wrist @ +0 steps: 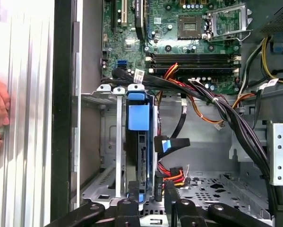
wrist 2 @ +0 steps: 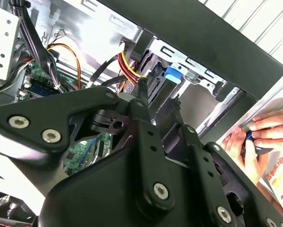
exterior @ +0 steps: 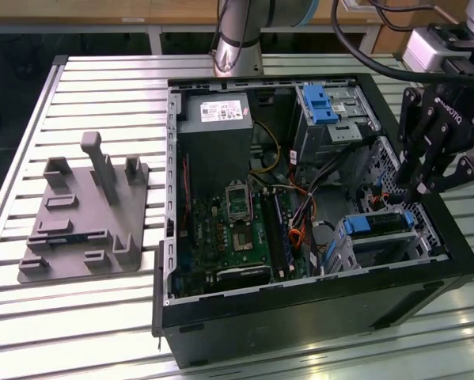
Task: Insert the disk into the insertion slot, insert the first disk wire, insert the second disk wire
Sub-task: 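Insert the first disk wire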
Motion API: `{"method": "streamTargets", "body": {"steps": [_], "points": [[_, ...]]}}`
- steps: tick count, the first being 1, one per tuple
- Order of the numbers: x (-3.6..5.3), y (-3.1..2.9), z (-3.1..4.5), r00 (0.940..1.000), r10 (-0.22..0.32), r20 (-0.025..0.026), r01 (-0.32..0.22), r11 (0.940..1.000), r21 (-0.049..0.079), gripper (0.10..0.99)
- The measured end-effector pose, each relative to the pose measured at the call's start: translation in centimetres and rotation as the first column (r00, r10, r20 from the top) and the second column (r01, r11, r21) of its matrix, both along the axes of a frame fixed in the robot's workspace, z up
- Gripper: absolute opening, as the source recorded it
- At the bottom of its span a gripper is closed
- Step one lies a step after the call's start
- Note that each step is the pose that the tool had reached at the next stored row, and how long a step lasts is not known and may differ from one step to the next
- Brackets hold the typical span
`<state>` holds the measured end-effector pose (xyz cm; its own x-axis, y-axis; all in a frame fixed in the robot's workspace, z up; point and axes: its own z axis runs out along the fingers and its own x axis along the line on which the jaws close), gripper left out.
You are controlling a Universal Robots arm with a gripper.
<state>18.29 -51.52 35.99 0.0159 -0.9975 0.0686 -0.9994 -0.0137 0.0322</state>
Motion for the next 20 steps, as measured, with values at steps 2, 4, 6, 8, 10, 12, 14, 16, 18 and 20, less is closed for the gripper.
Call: {"method": "streamTargets", "body": {"steps": [2, 4, 6, 8, 10, 12, 14, 16, 18, 20], "points": [[0.00, 0.13, -0.11, 1.0000, 0.000, 0.0000, 0.000, 1.0000, 0.000, 0.349], [0.00, 0.22, -0.27, 1.0000, 0.000, 0.0000, 0.000, 1.0000, 0.000, 0.349], [0.00, 0.31, -0.48, 1.0000, 0.000, 0.0000, 0.000, 1.0000, 0.000, 0.349], [0.00, 0.43, -0.65, 1.0000, 0.000, 0.0000, 0.000, 1.0000, 0.000, 0.349], [0.00, 0.56, -0.77, 1.0000, 0.000, 0.0000, 0.000, 1.0000, 0.000, 0.349], [0.00, 0.67, -0.88, 1.0000, 0.000, -0.0001, 0.000, 1.0000, 0.000, 0.349], [0.00, 0.68, -0.97, 1.0000, 0.000, 0.0000, 0.000, 1.0000, 0.000, 0.349], [0.00, 0.68, -1.08, 1.0000, 0.000, 0.0000, 0.000, 1.0000, 0.000, 0.349], [0.00, 0.68, -1.17, 1.0000, 0.000, -0.0001, 0.000, 1.0000, 0.000, 0.349], [0.00, 0.68, -1.26, 1.0000, 0.000, 0.0000, 0.000, 1.0000, 0.000, 0.349]]}}
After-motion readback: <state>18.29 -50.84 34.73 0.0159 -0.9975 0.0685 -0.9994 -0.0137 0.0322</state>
